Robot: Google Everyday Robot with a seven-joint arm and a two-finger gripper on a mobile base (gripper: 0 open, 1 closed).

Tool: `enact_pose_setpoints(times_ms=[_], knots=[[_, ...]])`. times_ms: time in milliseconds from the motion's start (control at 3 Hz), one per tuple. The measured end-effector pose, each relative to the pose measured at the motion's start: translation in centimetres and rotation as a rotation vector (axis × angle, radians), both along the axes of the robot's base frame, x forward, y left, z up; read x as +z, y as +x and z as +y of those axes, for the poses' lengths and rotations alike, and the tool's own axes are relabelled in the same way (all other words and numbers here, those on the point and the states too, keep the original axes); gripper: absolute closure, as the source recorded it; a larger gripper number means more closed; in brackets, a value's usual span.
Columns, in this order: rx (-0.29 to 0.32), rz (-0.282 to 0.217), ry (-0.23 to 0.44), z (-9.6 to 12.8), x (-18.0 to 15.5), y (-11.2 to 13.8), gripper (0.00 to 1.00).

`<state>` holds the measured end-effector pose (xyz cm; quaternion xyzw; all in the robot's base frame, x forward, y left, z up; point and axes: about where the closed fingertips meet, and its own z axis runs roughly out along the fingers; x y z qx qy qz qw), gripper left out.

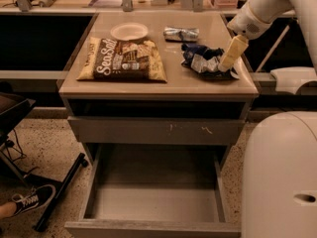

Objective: Place blue chip bag into middle drawer

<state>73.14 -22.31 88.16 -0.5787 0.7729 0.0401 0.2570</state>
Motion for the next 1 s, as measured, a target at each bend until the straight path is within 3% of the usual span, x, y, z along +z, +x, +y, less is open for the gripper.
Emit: enact_pose_setpoints(times_ms=[333, 667, 1000], knots=[[0.000, 0.000, 0.001, 0.0, 0.0, 0.0, 0.00], [0.060, 0.019, 0.059, 2.3, -0.9, -0.3, 0.00], [0.136, 0.074, 0.118, 5.1, -2.7, -1.2, 0.00]])
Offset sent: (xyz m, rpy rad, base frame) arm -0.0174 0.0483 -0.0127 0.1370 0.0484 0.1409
